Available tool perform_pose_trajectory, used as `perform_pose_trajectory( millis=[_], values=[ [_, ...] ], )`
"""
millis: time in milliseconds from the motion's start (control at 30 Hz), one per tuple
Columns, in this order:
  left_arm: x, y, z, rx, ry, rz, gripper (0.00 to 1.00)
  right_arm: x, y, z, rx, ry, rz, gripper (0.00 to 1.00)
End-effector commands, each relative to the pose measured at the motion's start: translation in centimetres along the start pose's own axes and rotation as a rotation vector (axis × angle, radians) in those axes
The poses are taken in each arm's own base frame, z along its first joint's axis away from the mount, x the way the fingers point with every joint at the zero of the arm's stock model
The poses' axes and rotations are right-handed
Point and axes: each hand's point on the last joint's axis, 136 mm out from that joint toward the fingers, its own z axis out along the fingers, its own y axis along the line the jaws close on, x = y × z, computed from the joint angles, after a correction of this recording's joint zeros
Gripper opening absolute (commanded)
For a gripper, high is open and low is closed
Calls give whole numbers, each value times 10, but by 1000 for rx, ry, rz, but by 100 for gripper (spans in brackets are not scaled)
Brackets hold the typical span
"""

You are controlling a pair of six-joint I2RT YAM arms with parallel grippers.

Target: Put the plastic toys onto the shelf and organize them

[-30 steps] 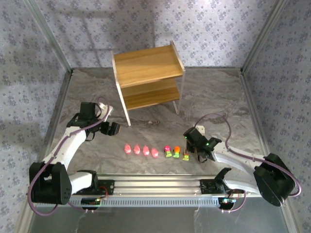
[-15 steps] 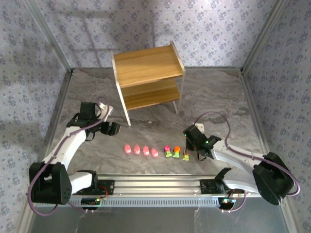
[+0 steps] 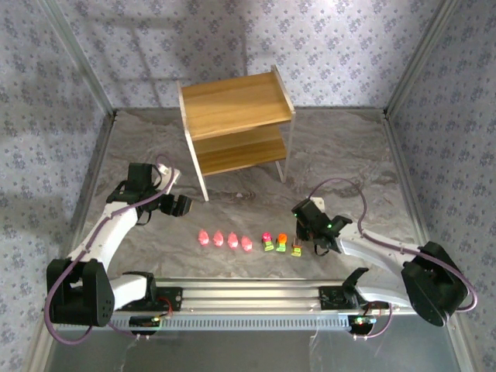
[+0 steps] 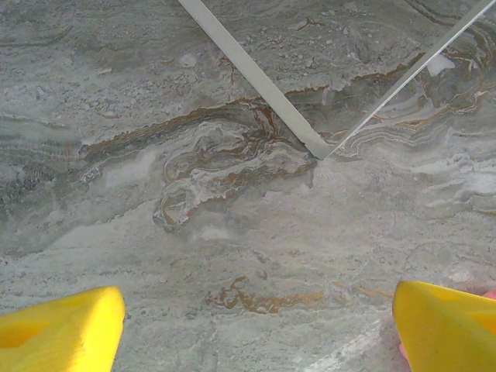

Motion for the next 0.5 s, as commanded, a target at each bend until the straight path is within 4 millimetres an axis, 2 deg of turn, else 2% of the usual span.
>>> perform_pose_trajectory(
  millis=[0, 200, 467],
  values=[
    [1, -1, 2, 4, 5, -10, 90, -6, 3, -4, -18, -20, -6, 39],
    [1, -1, 2, 4, 4, -10, 90, -7, 1, 0, -1, -6, 0, 42],
    [1, -1, 3, 4, 5, -11, 90, -6, 1, 5, 16, 11, -3, 40]
  ],
)
